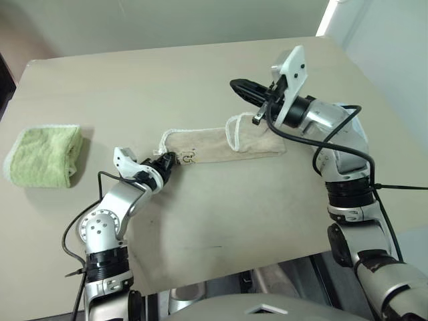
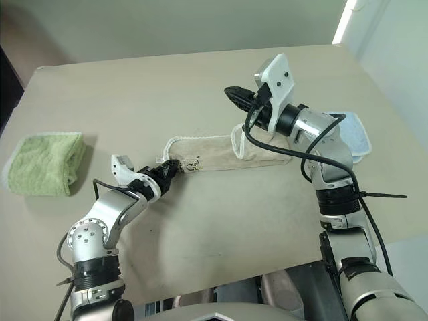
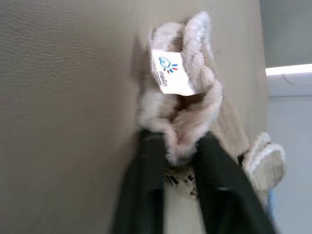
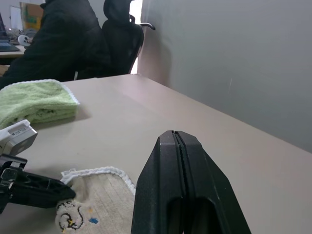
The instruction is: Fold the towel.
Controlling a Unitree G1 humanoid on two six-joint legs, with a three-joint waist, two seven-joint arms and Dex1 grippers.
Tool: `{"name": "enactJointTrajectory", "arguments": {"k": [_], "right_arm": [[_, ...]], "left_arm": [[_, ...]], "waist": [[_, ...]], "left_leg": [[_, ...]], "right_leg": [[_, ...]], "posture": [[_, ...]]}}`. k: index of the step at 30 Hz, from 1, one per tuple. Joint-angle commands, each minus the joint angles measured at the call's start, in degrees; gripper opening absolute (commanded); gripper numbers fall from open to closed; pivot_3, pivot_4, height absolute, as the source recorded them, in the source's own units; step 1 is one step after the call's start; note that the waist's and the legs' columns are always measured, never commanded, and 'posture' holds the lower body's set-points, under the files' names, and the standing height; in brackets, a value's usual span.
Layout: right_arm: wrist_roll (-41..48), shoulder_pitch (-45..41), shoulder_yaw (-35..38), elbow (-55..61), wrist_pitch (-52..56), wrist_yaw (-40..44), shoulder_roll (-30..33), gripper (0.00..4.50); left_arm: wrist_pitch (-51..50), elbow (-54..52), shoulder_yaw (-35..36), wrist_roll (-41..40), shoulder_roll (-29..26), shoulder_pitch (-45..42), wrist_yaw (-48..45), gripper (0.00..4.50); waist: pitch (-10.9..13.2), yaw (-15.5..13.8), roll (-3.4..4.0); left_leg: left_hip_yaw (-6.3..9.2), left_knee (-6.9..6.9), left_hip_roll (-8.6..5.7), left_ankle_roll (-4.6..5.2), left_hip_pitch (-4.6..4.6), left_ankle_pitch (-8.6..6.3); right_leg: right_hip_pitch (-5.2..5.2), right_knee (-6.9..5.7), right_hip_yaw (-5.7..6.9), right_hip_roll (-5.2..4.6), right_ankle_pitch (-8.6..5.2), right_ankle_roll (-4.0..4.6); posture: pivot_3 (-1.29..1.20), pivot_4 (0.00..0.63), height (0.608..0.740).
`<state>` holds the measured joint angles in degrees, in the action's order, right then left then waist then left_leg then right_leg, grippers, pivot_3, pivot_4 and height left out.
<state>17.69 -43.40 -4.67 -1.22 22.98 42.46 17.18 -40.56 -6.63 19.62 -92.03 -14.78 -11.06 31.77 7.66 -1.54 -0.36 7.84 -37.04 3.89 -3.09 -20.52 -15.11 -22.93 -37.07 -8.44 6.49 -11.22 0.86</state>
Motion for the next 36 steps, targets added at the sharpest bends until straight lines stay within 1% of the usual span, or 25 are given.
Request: {"name": "enactJointTrajectory", "arguments": {"k": [1, 5, 8, 10, 12, 14, 17, 18, 20, 25, 30, 31, 34, 36], "right_arm": [[0.35, -0.37, 0.77, 2.82, -0.52, -0.50, 0.36, 0.00], [0.38, -0.29, 0.83, 3.11, -0.39, -0.47, 0.54, 0.00], [0.30, -0.26, 0.88, 3.12, -0.30, -0.47, 0.74, 0.00], [0.25, -0.25, 0.87, 2.98, -0.30, -0.45, 0.84, 0.00], [0.18, -0.20, 0.75, 2.56, -0.31, -0.46, 1.08, 0.00], [-0.33, 0.12, 0.40, 1.92, -0.28, -0.44, 1.58, 0.00], [0.32, 1.80, 0.04, 1.99, 1.82, 0.76, 2.72, 0.00], [1.92, 3.19, 0.08, 3.02, 4.23, 2.11, 3.51, 0.00], [5.86, 7.68, -0.35, 7.15, 9.64, 6.29, 6.27, 0.00], [12.94, 13.87, 0.49, 13.59, 18.33, 9.27, 9.20, 0.00], [13.16, 15.92, 0.94, 14.83, 19.78, 6.90, 9.53, 0.00], [13.14, 16.03, 1.02, 14.93, 19.91, 6.55, 9.48, 0.00], [13.29, 16.42, 1.45, 15.35, 20.17, 5.39, 9.09, 0.00], [13.43, 16.94, 1.77, 16.02, 20.32, 4.61, 9.01, 0.00]], "left_arm": [[0.68, -0.12, 1.47, 1.30, -0.37, 0.32, -1.87, 0.02], [1.59, -1.46, 4.49, 2.21, -2.54, 1.56, -5.03, 0.02], [2.75, -1.36, 9.60, 3.76, -7.10, 3.08, -9.78, 0.02], [3.17, -0.94, 11.90, 4.00, -9.23, 3.48, -12.23, 0.02], [3.23, -0.60, 13.80, 4.50, -11.43, 3.35, -15.03, 0.02], [2.81, -0.12, 14.94, 5.48, -13.96, 2.83, -17.82, 0.02], [1.78, 0.18, 14.35, 7.07, -17.06, 1.03, -21.27, 0.02], [0.84, -0.02, 13.18, 7.97, -18.34, 0.05, -22.91, 0.02], [-2.14, -1.97, 8.28, 10.85, -21.12, -3.04, -27.04, 0.02], [-6.48, -4.62, -1.89, 18.18, -24.55, -8.66, -37.39, 0.02], [-5.47, -5.16, -16.30, 32.17, -26.79, -15.81, -52.61, 0.02], [-4.93, -4.97, -18.19, 34.53, -26.85, -16.69, -54.80, 0.02], [-1.89, -3.52, -27.17, 45.10, -26.78, -20.61, -61.80, 0.02], [-0.09, -1.94, -31.95, 50.77, -25.76, -22.75, -65.52, 0.02]], "waist": [[0.01, -0.04, 0.01], [0.07, 0.15, -0.09], [0.17, 0.88, -0.27], [0.24, 1.45, -0.42], [0.24, 1.49, -0.42], [0.24, 1.50, -0.43], [0.21, 1.23, -0.48], [0.17, 1.06, -0.57], [0.15, 0.31, -0.72], [0.16, 0.16, -0.73], [0.18, 0.82, -0.79], [0.18, 0.86, -0.79], [0.18, 0.89, -0.79], [0.18, 0.88, -0.79]], "left_leg": [[-0.01, 0.00, 0.00, 0.00, 0.00, 0.00], [-0.02, 0.03, 0.00, 0.00, -0.03, -0.02], [-0.05, 0.04, 0.00, -0.04, -0.02, -0.11], [-0.06, 0.04, 0.05, -0.12, -0.02, -0.21], [-0.11, 0.05, 0.05, -0.17, -0.04, -0.25], [-0.16, 0.04, 0.05, -0.21, -0.07, -0.30], [-0.19, -0.03, 0.05, -0.33, -0.32, -0.37], [-0.19, -0.05, 0.05, -0.33, -0.42, -0.37], [-0.16, -0.08, 0.05, -0.38, -0.58, -0.36], [-0.34, -0.13, -0.04, -0.63, -0.62, -0.30], [-0.41, -0.27, -0.11, -0.61, -0.56, -0.31], [-0.39, -0.32, -0.11, -0.59, -0.56, -0.32], [-0.32, -0.45, -0.12, -0.55, -0.57, -0.34], [-0.28, -0.54, -0.11, -0.50, -0.58, -0.37]], "right_leg": [[0.00, 0.00, 0.00, -0.02, -0.05, -0.05], [-0.06, 0.00, -0.13, 0.02, -0.22, -0.11], [-0.16, 0.00, -0.35, 0.14, -0.26, -0.13], [-0.27, 0.00, -0.75, 0.21, -0.19, -0.20], [-0.32, 0.01, -0.85, 0.23, 0.02, -0.65], [-0.36, 0.03, -0.95, 0.18, -0.03, -0.75], [-0.55, 0.05, -0.99, 0.07, -0.05, -0.78], [-0.64, 0.05, -0.98, 0.02, -0.05, -0.78], [-0.72, 0.04, -1.04, -0.14, -0.06, -0.78], [-0.73, 0.05, -1.01, -0.17, -0.06, -0.89], [-0.70, 0.08, -1.09, -0.10, 0.09, -1.14], [-0.70, 0.09, -1.11, -0.08, 0.15, -1.19], [-0.68, 0.08, -1.15, -0.02, 0.21, -1.20], [-0.64, 0.08, -1.15, -0.01, 0.22, -1.20]], "posture": [[0.00, 0.150, 0.740], [0.00, 0.150, 0.740], [0.00, 0.150, 0.740], [0.00, 0.150, 0.740], [0.00, 0.150, 0.740], [0.00, 0.150, 0.740], [0.00, 0.150, 0.740], [0.00, 0.150, 0.740], [0.00, 0.150, 0.740], [0.00, 0.150, 0.740], [0.00, 0.150, 0.740], [0.00, 0.150, 0.740], [0.00, 0.150, 0.740], [0.00, 0.150, 0.740]]}}
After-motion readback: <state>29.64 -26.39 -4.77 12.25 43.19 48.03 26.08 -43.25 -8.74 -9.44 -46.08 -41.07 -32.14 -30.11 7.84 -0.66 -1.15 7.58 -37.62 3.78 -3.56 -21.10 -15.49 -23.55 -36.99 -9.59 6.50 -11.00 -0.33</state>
